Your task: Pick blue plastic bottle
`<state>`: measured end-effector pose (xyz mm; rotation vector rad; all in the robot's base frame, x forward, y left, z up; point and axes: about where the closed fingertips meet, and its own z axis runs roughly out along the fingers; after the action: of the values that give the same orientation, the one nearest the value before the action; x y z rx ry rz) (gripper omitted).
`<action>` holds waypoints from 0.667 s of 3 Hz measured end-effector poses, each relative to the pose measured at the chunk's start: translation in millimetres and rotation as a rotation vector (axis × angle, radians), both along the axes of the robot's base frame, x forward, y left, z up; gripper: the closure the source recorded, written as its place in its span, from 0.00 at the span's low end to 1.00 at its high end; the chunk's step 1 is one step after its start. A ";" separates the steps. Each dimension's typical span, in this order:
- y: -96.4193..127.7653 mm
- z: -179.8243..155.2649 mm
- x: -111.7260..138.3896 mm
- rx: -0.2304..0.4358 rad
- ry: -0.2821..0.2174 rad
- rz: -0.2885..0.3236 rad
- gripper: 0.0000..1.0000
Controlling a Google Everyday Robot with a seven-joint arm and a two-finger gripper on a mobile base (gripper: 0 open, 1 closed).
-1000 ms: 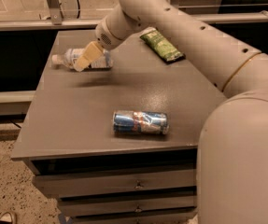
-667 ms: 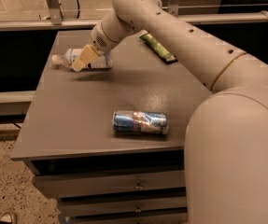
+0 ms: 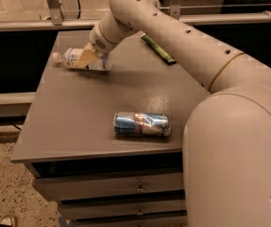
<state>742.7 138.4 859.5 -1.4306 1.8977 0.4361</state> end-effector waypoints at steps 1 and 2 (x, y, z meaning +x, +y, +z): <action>-9.4 34.7 -19.5 0.015 -0.066 0.066 0.96; -31.8 78.7 -50.8 0.043 -0.150 0.140 1.00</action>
Offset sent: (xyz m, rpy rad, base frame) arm -0.0990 -0.0875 0.1513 0.0863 -0.2843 0.2242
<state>692.0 106.6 938.3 -1.5298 1.6676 0.4206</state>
